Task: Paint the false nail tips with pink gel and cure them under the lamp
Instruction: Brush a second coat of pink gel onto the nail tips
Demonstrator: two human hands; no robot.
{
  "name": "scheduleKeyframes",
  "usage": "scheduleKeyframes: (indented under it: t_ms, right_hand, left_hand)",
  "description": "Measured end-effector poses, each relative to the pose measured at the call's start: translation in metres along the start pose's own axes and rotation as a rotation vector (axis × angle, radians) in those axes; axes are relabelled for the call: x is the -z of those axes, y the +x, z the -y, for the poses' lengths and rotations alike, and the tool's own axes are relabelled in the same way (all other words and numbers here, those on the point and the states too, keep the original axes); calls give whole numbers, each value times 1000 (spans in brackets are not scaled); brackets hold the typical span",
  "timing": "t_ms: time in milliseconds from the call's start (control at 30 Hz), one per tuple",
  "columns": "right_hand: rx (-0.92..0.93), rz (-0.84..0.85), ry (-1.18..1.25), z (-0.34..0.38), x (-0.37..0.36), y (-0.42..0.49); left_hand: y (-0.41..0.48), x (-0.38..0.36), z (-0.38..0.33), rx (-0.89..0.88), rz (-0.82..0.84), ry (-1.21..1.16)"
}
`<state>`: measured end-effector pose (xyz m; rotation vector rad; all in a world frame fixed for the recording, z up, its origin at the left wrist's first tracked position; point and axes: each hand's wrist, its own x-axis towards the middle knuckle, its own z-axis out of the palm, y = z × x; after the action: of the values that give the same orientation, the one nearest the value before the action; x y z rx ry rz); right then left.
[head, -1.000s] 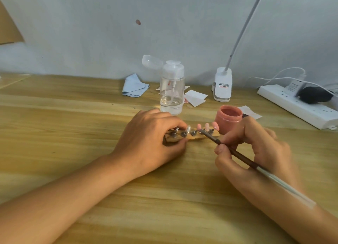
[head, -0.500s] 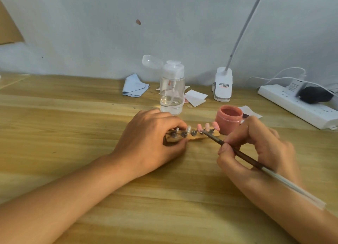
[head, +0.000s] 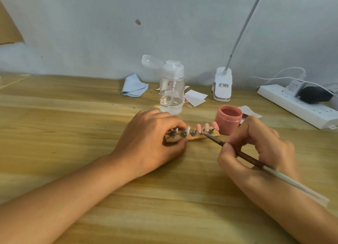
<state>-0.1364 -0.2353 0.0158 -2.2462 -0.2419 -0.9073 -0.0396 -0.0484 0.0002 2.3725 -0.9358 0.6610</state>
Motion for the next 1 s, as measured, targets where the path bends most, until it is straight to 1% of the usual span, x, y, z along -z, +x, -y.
scheduleKeyframes:
  t_ms: [67,200,300,400,533,800,1000]
  right_hand:
    - [-16,-23,40,0,0,0]
    - [-56,-125,184,-6,3,5]
    - [-185,-193,258,-15,3,11]
    - [-340,-223,385,-24,2,15]
    - [-472,-249,425,-31,2,17]
    - [-577,-270,451,-34,2,17]
    - [-571,-244,437,-34,-1,17]
  left_hand:
    - [0,0,0,-1,2,-2]
    - [0,0,0,0,2,2]
    - [0,0,0,-8,14,10]
    - [0,0,0,-5,16,12]
    - [0,0,0,-6,16,12]
    - [0,1,0,-18,18,4]
    - [-1,0,1,-22,20,3]
